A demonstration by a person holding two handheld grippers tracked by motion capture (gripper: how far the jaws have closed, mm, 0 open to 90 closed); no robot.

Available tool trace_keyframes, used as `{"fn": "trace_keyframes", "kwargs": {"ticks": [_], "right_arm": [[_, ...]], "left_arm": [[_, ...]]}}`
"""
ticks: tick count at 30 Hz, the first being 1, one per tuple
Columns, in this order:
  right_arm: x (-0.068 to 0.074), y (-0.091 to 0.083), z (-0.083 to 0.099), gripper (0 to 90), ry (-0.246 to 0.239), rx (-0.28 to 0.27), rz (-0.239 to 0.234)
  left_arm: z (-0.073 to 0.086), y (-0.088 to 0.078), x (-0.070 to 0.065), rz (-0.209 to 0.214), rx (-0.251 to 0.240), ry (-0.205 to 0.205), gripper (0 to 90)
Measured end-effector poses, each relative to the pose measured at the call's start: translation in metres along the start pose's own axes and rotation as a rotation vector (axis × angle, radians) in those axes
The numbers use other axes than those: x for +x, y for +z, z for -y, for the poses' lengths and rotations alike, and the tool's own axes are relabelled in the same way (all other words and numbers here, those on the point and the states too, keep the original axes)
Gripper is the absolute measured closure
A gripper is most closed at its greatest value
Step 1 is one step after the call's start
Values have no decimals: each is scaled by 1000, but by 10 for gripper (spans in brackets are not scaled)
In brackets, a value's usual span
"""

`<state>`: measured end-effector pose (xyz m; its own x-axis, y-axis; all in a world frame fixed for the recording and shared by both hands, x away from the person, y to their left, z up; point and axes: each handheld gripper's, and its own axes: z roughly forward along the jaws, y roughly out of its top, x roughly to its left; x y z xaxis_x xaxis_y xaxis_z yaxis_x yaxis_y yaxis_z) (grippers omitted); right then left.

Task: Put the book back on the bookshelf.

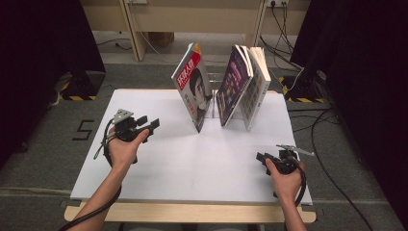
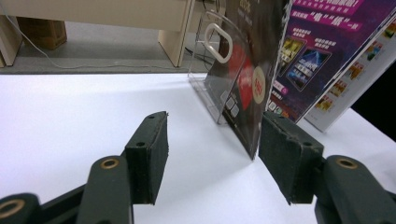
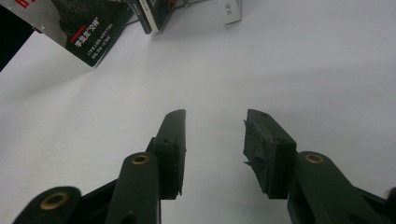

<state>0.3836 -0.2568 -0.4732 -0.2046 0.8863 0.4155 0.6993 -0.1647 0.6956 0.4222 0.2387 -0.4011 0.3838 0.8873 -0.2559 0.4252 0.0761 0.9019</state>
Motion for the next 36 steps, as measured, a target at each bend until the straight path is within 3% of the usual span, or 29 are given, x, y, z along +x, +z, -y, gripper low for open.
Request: {"fn": "trace_keyframes", "kwargs": {"ticks": [16,20,22,26,36], "right_arm": [[1,-1,0,590,9,0,1],[0,-2,0,590,-8,-5,5],[1,-1,0,590,13,-2,0],[0,-1,0,590,-8,-5,5],[2,0,1,590,-10,-3,3]], "left_arm": [[34,-16,19,-5,29,-18,415],[45,-19,24,-6,45,-19,415],[51,-21,27,-12,52,-24,415],[62,-24,33,-20,68,-17,415],[87,-34,53,-48,81,-21,416]]}}
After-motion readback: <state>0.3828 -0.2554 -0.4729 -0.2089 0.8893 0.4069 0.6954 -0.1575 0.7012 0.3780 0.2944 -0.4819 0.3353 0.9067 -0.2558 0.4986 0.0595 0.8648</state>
